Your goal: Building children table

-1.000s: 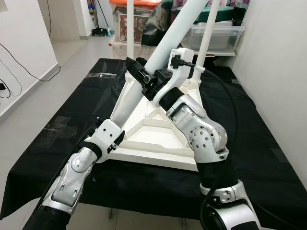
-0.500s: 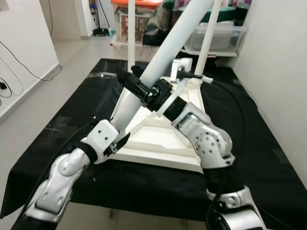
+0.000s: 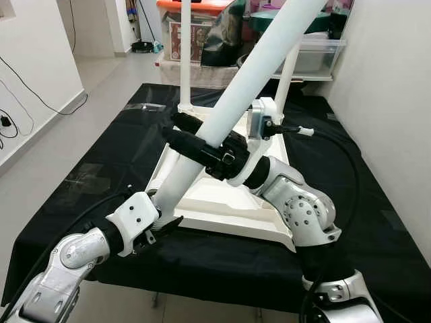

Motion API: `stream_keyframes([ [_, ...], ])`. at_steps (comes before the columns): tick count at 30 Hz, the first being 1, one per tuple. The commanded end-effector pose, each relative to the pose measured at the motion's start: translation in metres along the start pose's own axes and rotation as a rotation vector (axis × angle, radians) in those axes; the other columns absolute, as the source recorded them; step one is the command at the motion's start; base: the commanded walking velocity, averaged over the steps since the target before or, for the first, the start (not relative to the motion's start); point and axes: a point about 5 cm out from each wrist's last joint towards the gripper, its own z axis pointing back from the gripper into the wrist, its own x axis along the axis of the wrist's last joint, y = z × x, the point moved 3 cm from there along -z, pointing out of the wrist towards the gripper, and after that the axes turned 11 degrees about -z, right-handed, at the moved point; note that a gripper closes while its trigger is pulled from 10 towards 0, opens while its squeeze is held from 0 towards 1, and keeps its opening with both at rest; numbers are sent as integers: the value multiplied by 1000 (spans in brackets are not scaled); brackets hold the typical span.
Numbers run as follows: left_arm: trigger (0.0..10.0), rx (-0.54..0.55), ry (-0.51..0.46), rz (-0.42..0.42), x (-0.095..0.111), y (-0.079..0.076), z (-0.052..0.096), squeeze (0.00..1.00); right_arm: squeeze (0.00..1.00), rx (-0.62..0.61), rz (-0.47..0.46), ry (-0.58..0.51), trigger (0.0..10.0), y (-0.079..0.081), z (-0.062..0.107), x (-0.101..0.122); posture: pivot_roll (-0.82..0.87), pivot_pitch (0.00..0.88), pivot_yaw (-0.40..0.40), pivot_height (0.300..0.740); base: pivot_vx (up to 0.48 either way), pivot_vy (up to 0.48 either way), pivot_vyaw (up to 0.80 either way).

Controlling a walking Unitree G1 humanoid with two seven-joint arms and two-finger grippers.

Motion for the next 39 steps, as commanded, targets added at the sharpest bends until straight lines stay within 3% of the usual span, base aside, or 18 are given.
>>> stream_keyframes([
  [1, 10000, -113, -29, -27, 8, -20, -4, 0, 0, 35, -20, -46, 0, 4, -1, 6, 143, 0, -64, 740, 0, 0, 0],
  [10, 10000, -115, -33, -40, 8, -19, -3, 0, 0, 56, -25, -42, 0, 8, 0, 1, 144, 0, -63, 740, 0, 0, 0],
  [11, 10000, -96, -24, -44, 5, -15, -2, 678, 0, 58, -28, -43, 0, 9, 0, 0, 144, 0, -62, 740, 0, 0, 0],
  [12, 10000, -96, -24, -44, 5, -15, -2, 678, 0, 58, -28, -43, 0, 9, 0, 0, 144, 0, -62, 740, 0, 0, 0],
  [13, 10000, -83, -17, -46, 3, -12, -2, 1000, 0, 60, -30, -43, 0, 9, 0, -1, 144, 0, -62, 740, 0, 0, 0],
  [20, 10000, 81, -25, -3, 2, 12, 4, 1000, 0, -13, 12, -63, 0, 1, 6, 1, 147, 0, -63, 740, 0, 0, 0],
  [23, 10000, 100, -31, 12, 4, 15, 6, 1000, 0, -27, 25, -63, 0, -2, 8, 2, 147, 0, -63, 740, 0, 0, 0],
  [26, 10000, 227, -32, 87, 10, 24, 16, 1000, 0, -150, 145, -54, 0, -26, 30, 24, 146, 0, -65, 740, 0, 0, 0],
  [28, 10000, 250, -33, 102, 11, 25, 18, 1000, 0, -175, 170, -52, 0, -30, 34, 29, 146, 0, -65, 740, 0, 0, 0],
  [29, 10000, 275, -40, 122, 12, 25, 19, 608, 0, -195, 190, -48, 0, -33, 39, 35, 149, 0, -69, 740, 0, 0, 0],
  [30, 10000, 314, -44, 136, 13, 26, 20, 0, 0, -229, 220, -41, 0, -37, 44, 39, 150, 0, -72, 740, 0, 0, 0],
  [34, 10000, 411, -37, 190, 10, 26, 22, 0, 0, -318, 284, -12, 0, -48, 54, 43, 143, 0, -75, 740, 0, 0, 0],
  [39, 10000, 449, -17, 272, 6, 16, 19, 0, 0, -296, 293, 24, 0, -45, 62, 42, 138, 0, -67, 740, 0, 0, 0],
])
